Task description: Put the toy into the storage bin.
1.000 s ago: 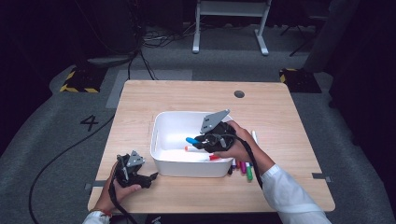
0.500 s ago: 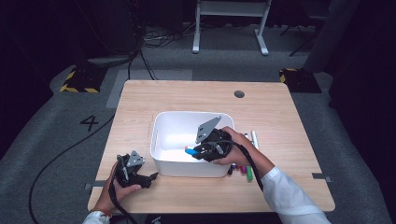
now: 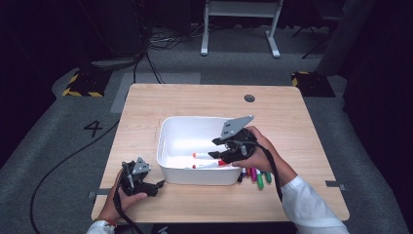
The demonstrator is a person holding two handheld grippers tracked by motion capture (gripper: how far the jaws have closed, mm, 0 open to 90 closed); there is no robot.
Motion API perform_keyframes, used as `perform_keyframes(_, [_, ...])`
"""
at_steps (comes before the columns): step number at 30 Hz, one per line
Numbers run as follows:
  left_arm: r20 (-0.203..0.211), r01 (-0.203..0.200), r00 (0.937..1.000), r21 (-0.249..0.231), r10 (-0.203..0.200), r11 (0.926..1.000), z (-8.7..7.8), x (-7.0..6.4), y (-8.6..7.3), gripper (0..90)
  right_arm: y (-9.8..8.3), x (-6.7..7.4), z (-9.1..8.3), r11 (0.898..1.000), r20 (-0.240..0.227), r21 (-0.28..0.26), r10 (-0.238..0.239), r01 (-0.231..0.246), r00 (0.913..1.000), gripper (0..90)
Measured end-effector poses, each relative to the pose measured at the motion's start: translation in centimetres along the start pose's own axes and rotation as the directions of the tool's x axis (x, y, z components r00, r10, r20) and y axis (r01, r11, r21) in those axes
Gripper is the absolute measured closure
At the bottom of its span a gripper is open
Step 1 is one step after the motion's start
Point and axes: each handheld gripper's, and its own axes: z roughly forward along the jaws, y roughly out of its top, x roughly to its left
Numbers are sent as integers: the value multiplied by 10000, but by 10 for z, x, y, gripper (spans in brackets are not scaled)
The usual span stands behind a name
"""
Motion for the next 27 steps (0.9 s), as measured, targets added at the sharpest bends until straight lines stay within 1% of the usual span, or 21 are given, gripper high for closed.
perform_keyframes(2, [15,11,10000,0,-11,10000,0,0,0,102,-5,-3,-13,9991,164,-353,252,-246,9995,533])
perform_keyframes(4, [-1,9,10000,-10,-9,10000,0,0,0,102,-10,-6,-25,9971,570,-622,474,-438,9972,524])
perform_keyframes(6, [20,23,10000,-8,-23,10000,0,0,0,102,-17,-9,-36,9953,784,-796,611,-548,9950,511])
perform_keyframes(7, [22,14,10000,2,-14,10000,0,0,0,102,-20,-11,-42,9937,977,-930,714,-623,9926,508])
perform_keyframes(9, [20,12,10000,0,-12,10000,0,0,0,102,-29,-14,-54,9914,1332,-1076,881,-739,9872,495])
perform_keyframes(11, [5,29,10000,-21,-29,10000,0,0,0,102,-38,-16,-64,9885,1756,-1211,1107,-901,9782,486])
perform_keyframes(12, [22,17,10000,2,-17,10000,0,0,0,102,-46,-18,-72,9860,1920,-1333,1249,-1002,9734,463])
perform_keyframes(13, [19,4,10000,10,-4,10000,0,0,0,102,-49,-18,-74,9851,1978,-1352,1318,-1061,9713,461])
perform_keyframes(14, [22,17,10000,2,-17,10000,0,0,0,102,-58,-19,-79,9808,2188,-1435,1612,-1317,9624,460])
perform_keyframes(15, [3,5,10000,0,-5,10000,0,0,0,102,-63,-20,-81,9806,2283,-1424,1651,-1349,9595,458])
perform_keyframes(16, [0,9,10000,-6,-9,10000,0,0,0,102,-69,-22,-83,9784,2376,-1420,1812,-1504,9543,456])
perform_keyframes(17, [2,7,10000,-2,-7,10000,0,0,0,102,-74,-22,-83,9767,2418,-1422,1918,-1608,9512,456])
perform_keyframes(18, [19,8,10000,6,-8,10000,0,0,0,102,-82,-24,-84,9765,2621,-1371,1977,-1663,9446,456])
perform_keyframes(19, [21,7,10000,8,-7,10000,0,0,0,102,-87,-25,-84,9758,2700,-1352,2032,-1719,9412,455])
perform_keyframes(20, [22,6,10000,6,-6,10000,0,0,0,102,-96,-26,-84,9741,2840,-1256,2169,-1881,9340,453])
perform_keyframes(21, [0,7,10000,-4,-7,10000,0,0,0,102,-101,-27,-84,9735,2888,-1223,2213,-1933,9315,453])
perform_keyframes(22, [2,20,10000,-12,-20,10000,0,0,0,102,-110,-28,-82,9716,2969,-1151,2322,-2067,9263,453])
perform_keyframes(23, [21,11,10000,9,-11,10000,0,0,0,102,-116,-29,-81,9719,3002,-1077,2327,-2095,9250,452])
perform_keyframes(24, [0,1,10000,-14,-1,10000,0,0,0,102,-124,-31,-79,9704,3156,-943,2408,-2221,9179,450])
perform_keyframes(26, [0,2,10000,-13,-2,10000,0,0,0,102,-137,-34,-75,9680,3296,-759,2507,-2391,9102,448])
perform_keyframes(27, [-2,6,10000,-6,-6,10000,0,0,0,102,-143,-35,-72,9620,3255,-783,2726,-2615,9054,444])
